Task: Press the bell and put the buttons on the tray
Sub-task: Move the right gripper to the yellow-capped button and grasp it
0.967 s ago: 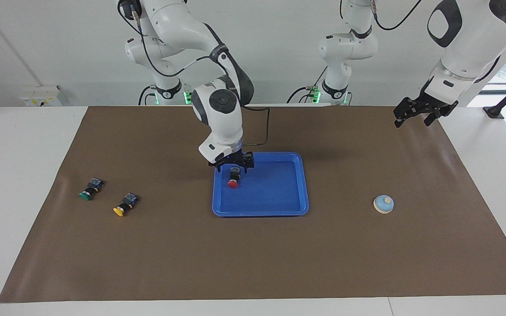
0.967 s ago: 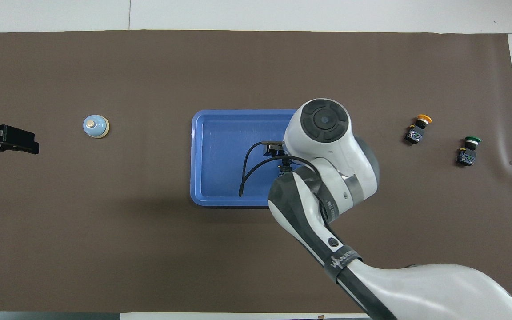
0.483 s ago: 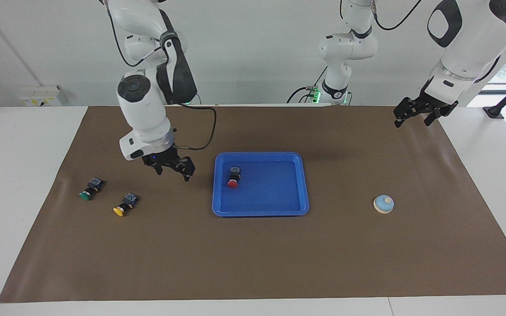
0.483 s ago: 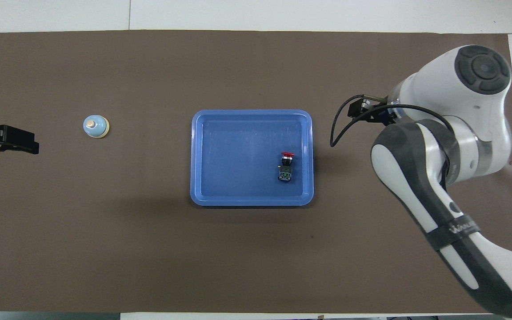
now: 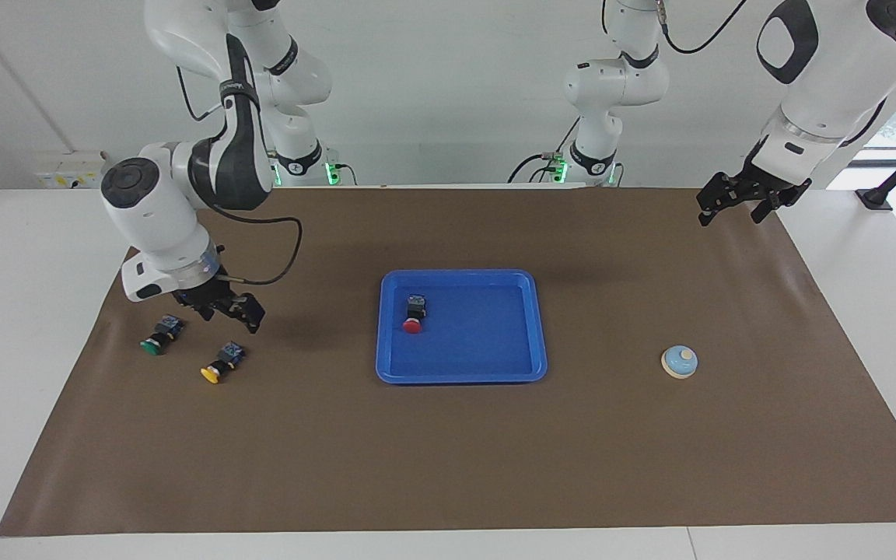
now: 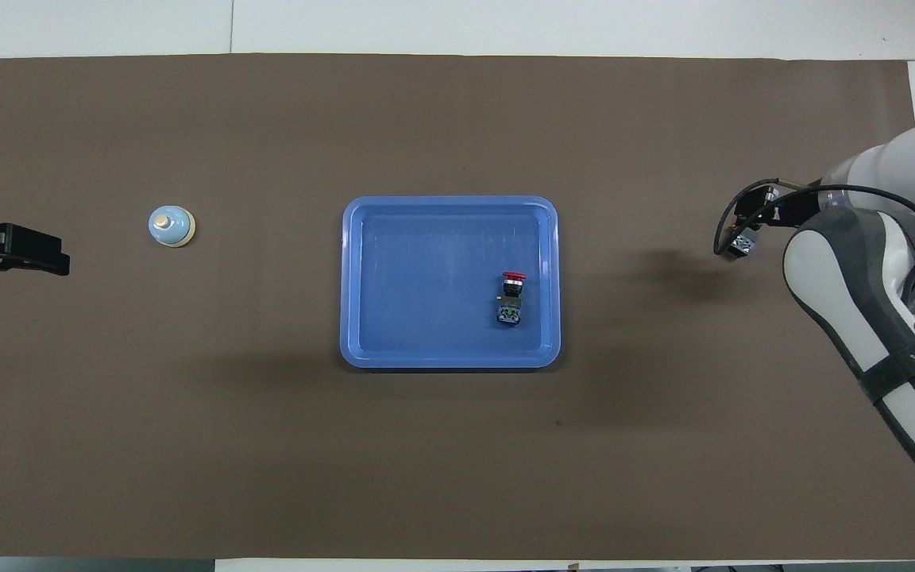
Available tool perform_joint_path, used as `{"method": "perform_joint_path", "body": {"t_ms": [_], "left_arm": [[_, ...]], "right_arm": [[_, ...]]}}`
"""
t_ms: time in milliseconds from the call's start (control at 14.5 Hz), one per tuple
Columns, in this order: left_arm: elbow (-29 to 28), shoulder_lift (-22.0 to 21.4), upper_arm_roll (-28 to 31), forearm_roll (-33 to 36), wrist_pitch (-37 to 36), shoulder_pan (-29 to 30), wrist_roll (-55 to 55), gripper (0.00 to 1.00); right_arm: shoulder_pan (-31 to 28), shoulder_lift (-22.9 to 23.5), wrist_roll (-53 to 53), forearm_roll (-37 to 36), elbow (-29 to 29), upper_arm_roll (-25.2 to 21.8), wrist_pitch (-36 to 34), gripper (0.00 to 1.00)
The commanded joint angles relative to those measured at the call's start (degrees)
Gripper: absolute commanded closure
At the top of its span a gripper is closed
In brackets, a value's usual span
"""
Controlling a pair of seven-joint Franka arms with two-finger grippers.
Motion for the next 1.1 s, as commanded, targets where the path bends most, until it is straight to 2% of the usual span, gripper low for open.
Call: {"method": "perform_joint_path", "body": {"t_ms": [0,138,276,483,829,898,967,1036], "left_arm": [[0.61,0.06,0.15,0.68,-1.09,-0.15,-0.31,0.0],[0.61,0.06,0.15,0.68,-1.09,-0.15,-0.31,0.0],[0.61,0.06,0.15,0.68,-1.09,-0.15,-0.31,0.0],[0.61,0.06,0.15,0.68,-1.09,-0.15,-0.31,0.0],[0.61,0.06,0.15,0.68,-1.09,-0.15,-0.31,0.0],[0.61,0.06,0.15,0.68,-1.09,-0.15,-0.31,0.0],[0.61,0.06,0.15,0.68,-1.09,-0.15,-0.31,0.0],[0.61,0.06,0.15,0.68,-1.09,-0.15,-0.31,0.0]], "right_arm": [[-1.66,4.21,0.15,-0.95,-0.47,0.8,5.28,0.0],[-1.66,6.51,0.5,-0.86,-0.47,0.8,8.54,0.0],[-1.66,7.13,0.59,-0.86,-0.73,0.8,9.16,0.0],[-1.49,7.66,0.59,-0.86,-3.62,0.89,13.72,0.0],[-1.4,7.4,0.16,-0.95,-4.6,0.8,13.65,0.01],[-1.48,7.4,0.15,-0.86,-4.6,0.8,13.39,0.07],[-1.49,7.31,0.07,-0.86,-4.6,0.89,13.21,0.2],[-1.49,7.31,0.07,-0.86,-4.6,0.89,12.77,0.44]]}}
